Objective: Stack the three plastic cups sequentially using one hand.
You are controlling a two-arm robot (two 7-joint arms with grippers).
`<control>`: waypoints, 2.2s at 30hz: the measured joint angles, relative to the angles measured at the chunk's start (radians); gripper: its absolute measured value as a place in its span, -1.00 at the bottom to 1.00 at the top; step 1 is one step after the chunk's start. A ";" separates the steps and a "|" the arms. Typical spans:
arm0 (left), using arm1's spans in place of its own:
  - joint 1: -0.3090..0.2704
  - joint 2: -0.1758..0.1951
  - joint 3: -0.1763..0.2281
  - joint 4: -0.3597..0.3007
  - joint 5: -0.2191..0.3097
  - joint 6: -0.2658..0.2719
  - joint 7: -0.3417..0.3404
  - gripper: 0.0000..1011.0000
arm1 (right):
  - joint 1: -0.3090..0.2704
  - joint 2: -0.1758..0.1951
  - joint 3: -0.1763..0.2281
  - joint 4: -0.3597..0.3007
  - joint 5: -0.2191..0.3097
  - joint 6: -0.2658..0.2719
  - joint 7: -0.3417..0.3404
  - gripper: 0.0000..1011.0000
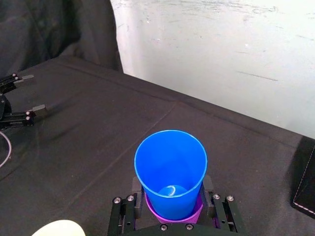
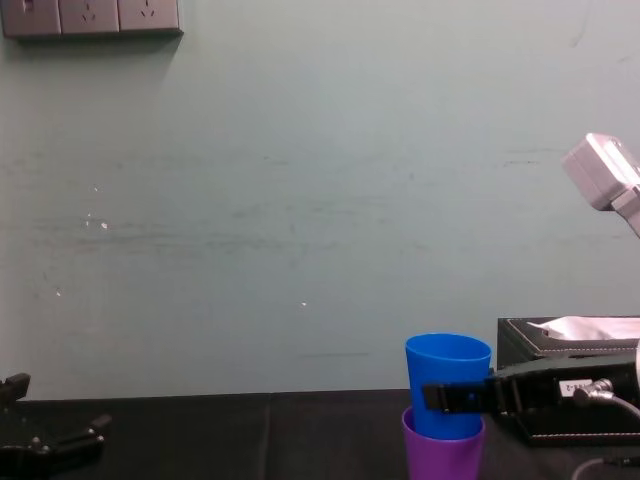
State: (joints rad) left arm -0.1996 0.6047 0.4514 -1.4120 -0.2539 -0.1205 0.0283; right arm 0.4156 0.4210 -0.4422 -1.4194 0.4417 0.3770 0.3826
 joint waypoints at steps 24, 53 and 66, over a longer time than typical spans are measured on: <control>0.000 0.000 0.000 0.000 0.000 0.000 0.000 1.00 | 0.000 0.000 0.002 -0.003 0.000 0.003 0.000 0.98; 0.000 0.000 0.000 0.000 0.000 0.000 0.000 1.00 | -0.009 0.001 0.019 -0.007 0.019 -0.023 0.006 0.98; 0.000 0.000 0.000 0.000 0.000 0.000 0.000 1.00 | -0.055 0.049 0.041 -0.108 0.071 -0.013 0.020 0.98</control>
State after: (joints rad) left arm -0.1995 0.6047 0.4514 -1.4120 -0.2539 -0.1205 0.0283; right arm 0.3604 0.4696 -0.4014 -1.5273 0.5129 0.3640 0.4026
